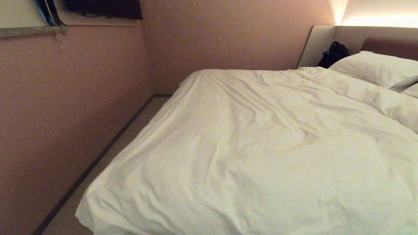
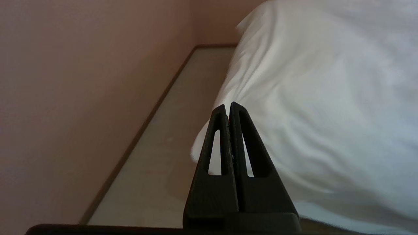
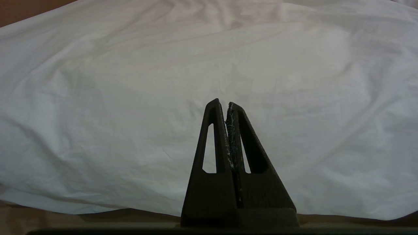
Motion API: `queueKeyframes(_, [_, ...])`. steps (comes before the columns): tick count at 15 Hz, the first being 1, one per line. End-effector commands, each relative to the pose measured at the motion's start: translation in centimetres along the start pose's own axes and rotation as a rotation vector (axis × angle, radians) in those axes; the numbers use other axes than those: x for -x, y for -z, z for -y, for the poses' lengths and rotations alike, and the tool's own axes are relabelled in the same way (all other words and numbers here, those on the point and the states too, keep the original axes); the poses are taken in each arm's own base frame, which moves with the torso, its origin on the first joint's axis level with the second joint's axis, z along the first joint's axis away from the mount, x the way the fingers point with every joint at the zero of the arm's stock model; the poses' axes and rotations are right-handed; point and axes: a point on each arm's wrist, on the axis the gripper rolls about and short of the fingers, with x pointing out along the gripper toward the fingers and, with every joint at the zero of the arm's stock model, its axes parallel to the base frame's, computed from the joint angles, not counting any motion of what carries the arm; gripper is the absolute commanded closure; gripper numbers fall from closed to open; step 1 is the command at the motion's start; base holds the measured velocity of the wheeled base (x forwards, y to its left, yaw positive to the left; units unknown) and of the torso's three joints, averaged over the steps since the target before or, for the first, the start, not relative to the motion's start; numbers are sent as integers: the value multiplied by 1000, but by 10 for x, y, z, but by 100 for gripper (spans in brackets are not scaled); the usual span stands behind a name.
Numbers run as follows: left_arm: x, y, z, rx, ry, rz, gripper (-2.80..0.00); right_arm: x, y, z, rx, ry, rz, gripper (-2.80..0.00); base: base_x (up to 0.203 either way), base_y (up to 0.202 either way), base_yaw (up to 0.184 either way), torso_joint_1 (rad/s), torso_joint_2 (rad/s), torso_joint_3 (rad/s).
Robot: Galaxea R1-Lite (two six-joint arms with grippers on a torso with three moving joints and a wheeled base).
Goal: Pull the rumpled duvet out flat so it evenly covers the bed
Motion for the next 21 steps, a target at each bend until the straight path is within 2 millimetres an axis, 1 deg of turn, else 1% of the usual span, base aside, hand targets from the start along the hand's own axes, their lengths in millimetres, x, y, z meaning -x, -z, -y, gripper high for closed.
queueKeyframes(1, [-12, 19, 3, -12, -10, -24, 0, 0, 0, 0, 0, 0, 1, 0, 0, 0, 0, 0, 0, 0])
queueKeyframes(4, [-23, 38, 6, -20, -12, -47, 0, 0, 0, 0, 0, 0, 1, 0, 0, 0, 0, 0, 0, 0])
queueKeyframes(10, [-31, 64, 9, -8, 13, -121, 0, 0, 0, 0, 0, 0, 1, 0, 0, 0, 0, 0, 0, 0])
queueKeyframes(12, [-32, 65, 11, 20, 72, -111, 0, 0, 0, 0, 0, 0, 1, 0, 0, 0, 0, 0, 0, 0])
queueKeyframes(14, [-33, 72, 12, 58, 81, -137, 0, 0, 0, 0, 0, 0, 1, 0, 0, 0, 0, 0, 0, 0])
queueKeyframes(21, [-33, 72, 12, 63, 90, -137, 0, 0, 0, 0, 0, 0, 1, 0, 0, 0, 0, 0, 0, 0])
